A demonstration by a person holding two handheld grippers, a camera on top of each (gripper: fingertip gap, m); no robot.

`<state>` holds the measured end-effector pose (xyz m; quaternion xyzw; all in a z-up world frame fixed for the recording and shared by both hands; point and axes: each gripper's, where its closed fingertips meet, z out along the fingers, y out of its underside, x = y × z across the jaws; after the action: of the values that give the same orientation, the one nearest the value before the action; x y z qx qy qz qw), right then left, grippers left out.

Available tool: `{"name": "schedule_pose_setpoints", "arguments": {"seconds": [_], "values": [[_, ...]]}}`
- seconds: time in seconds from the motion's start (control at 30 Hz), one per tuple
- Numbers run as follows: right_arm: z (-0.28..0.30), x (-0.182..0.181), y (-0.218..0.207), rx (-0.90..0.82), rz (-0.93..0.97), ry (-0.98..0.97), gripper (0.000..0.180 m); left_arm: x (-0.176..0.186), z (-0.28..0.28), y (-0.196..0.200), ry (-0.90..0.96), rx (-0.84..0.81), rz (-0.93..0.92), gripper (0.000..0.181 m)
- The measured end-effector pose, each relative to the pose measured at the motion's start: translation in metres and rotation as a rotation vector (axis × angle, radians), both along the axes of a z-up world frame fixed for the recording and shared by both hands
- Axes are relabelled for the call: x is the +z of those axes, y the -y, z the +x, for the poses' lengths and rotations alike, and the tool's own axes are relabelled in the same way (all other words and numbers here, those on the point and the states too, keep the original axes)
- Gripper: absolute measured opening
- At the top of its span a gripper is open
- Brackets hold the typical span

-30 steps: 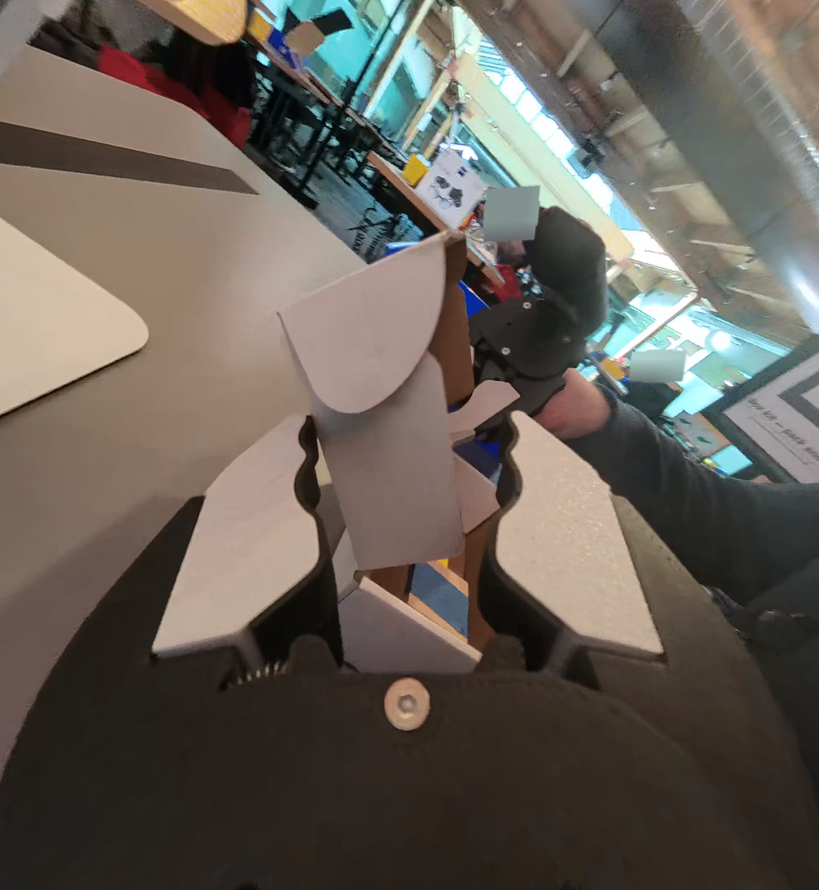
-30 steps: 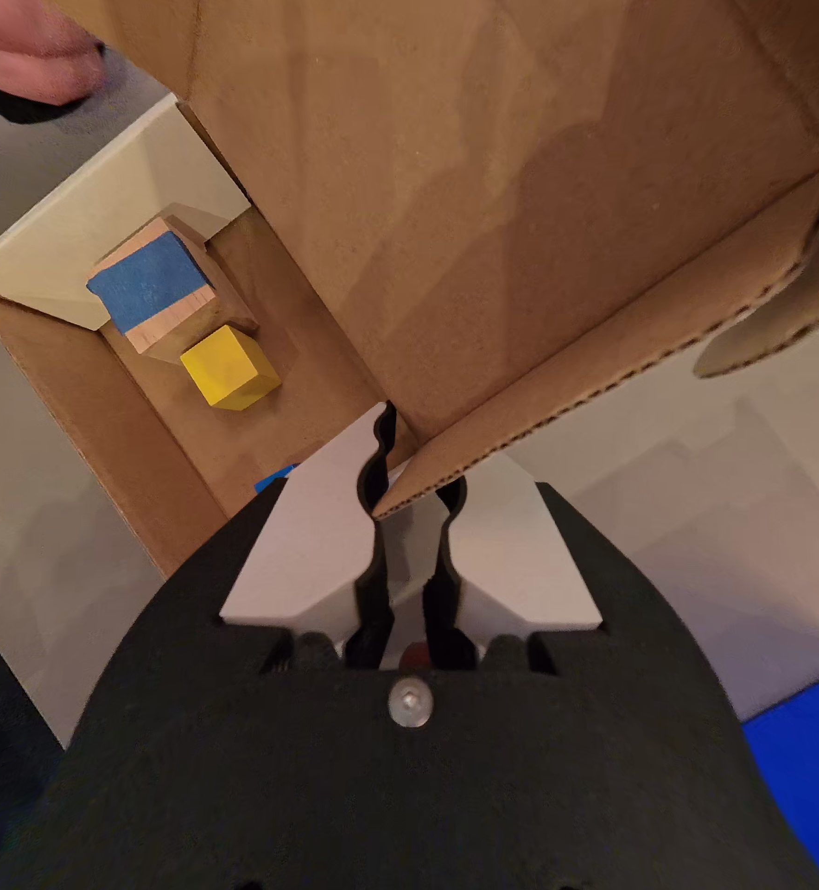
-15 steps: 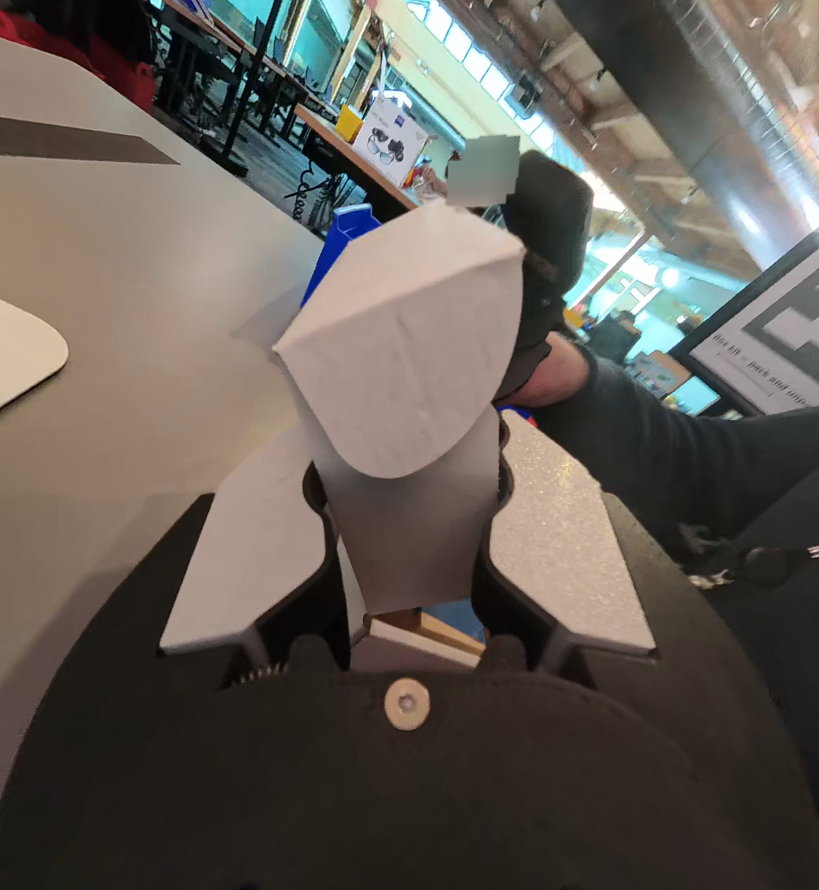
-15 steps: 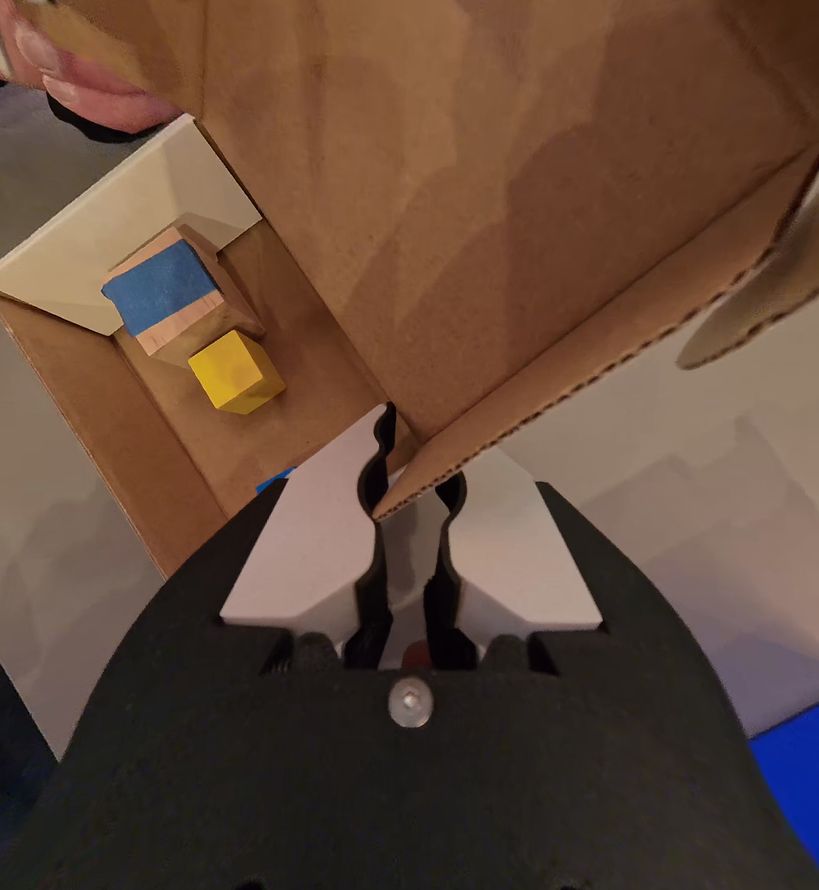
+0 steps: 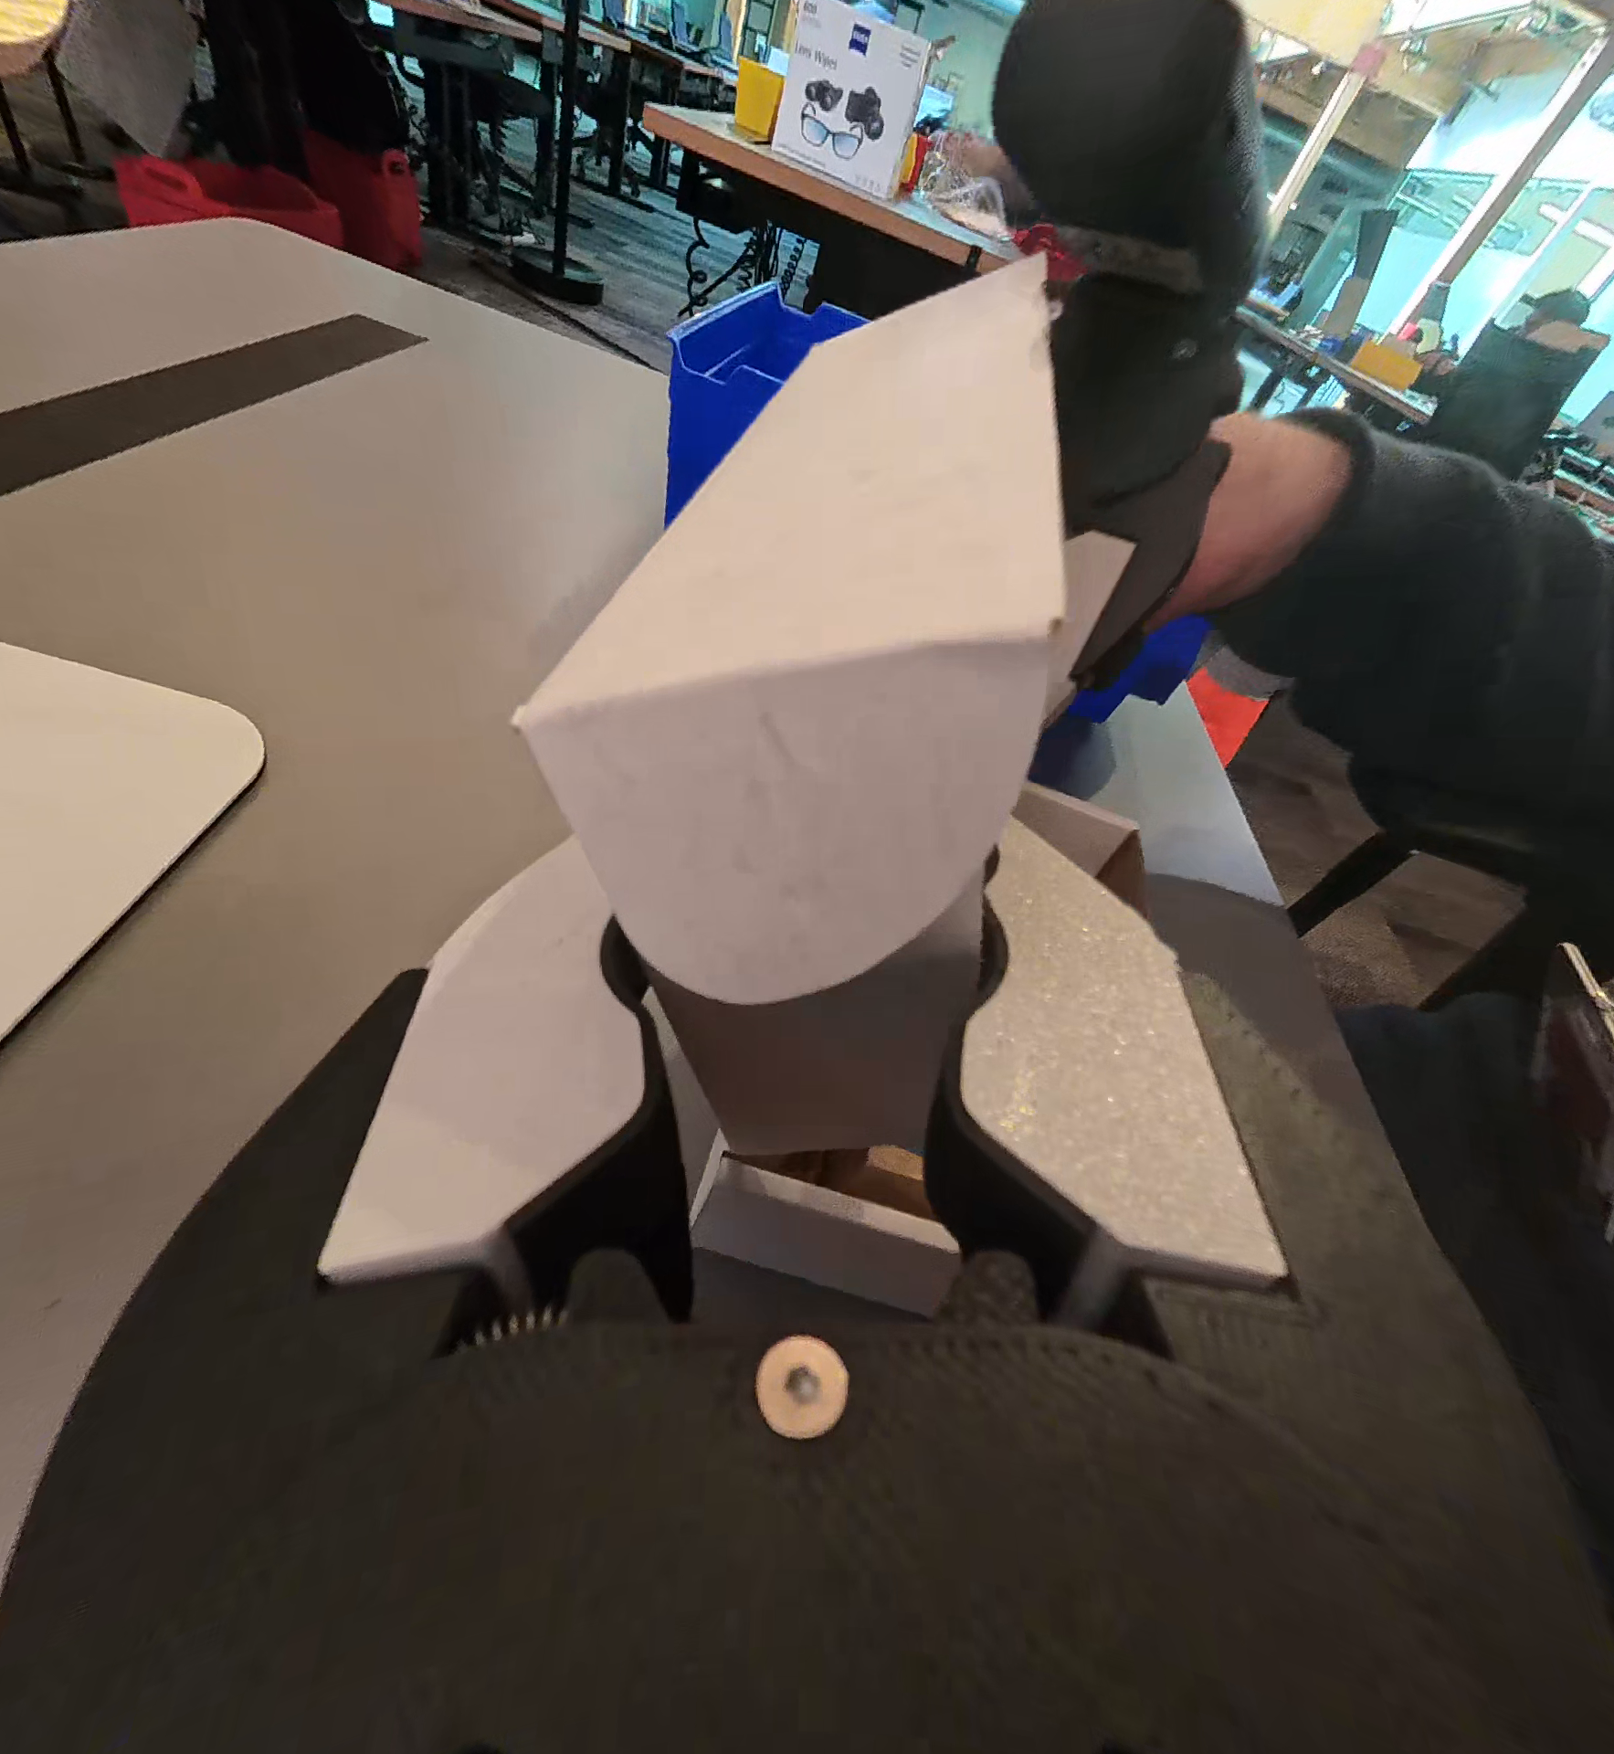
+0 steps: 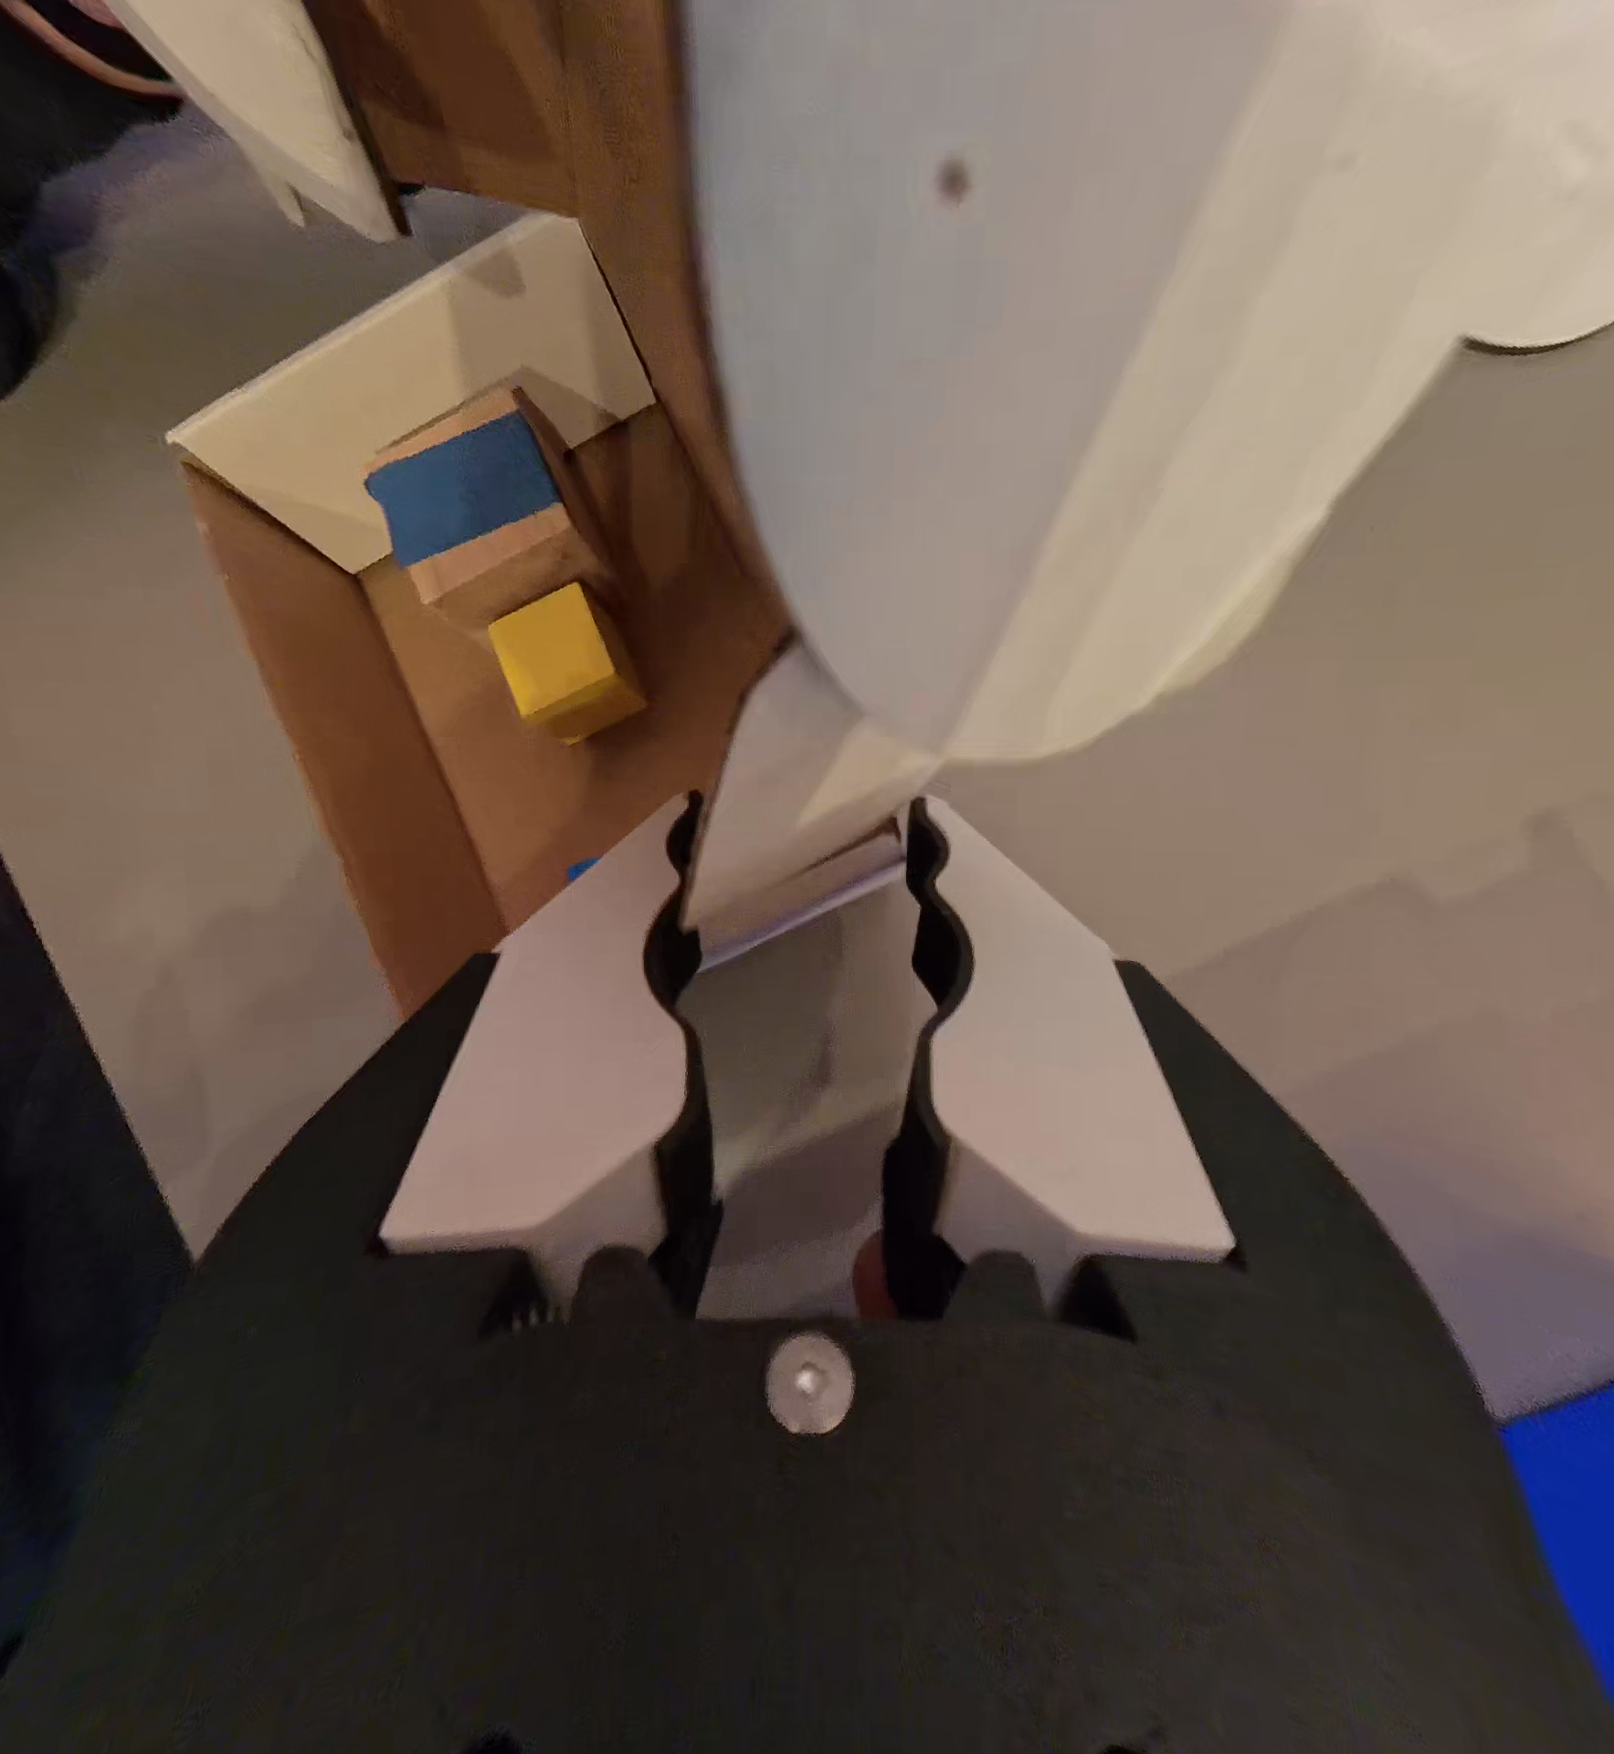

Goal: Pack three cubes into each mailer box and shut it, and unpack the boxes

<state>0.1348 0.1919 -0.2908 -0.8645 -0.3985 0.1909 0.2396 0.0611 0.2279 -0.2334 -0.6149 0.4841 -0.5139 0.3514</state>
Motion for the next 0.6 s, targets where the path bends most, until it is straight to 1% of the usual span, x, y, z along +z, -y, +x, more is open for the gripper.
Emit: {"name": "schedule_pose_setpoints", "arguments": {"seconds": [0.13,0.2,0.23,0.37,0.4,0.47,0.53,0.6], "values": [[0.012,0.005,0.013,-0.038,-0.085,0.024,0.041,0.000,-0.001,0.001,-0.005,0.005,0.010,0.064],[0.018,0.008,0.022,-0.047,-0.137,0.047,0.049,0.000,-0.002,0.002,-0.013,0.003,0.017,0.064],[0.021,0.013,0.022,-0.051,-0.129,0.053,0.053,0.000,-0.003,0.002,-0.022,0.002,0.026,0.063],[0.020,0.042,0.011,-0.068,-0.068,-0.042,0.051,-0.001,-0.006,0.005,-0.049,-0.015,0.066,0.063],[0.019,0.047,0.008,-0.065,-0.063,-0.071,0.049,-0.002,-0.006,0.005,-0.057,-0.021,0.077,0.063],[0.013,0.055,0.007,-0.037,-0.081,-0.149,0.036,-0.003,-0.006,0.006,-0.082,-0.030,0.097,0.063],[0.004,0.059,0.008,-0.001,-0.104,-0.233,0.015,-0.003,-0.006,0.007,-0.105,-0.036,0.116,0.063],[0.002,0.054,0.006,0.011,-0.090,-0.222,0.012,-0.005,-0.004,0.007,-0.127,-0.030,0.132,0.063]]}}
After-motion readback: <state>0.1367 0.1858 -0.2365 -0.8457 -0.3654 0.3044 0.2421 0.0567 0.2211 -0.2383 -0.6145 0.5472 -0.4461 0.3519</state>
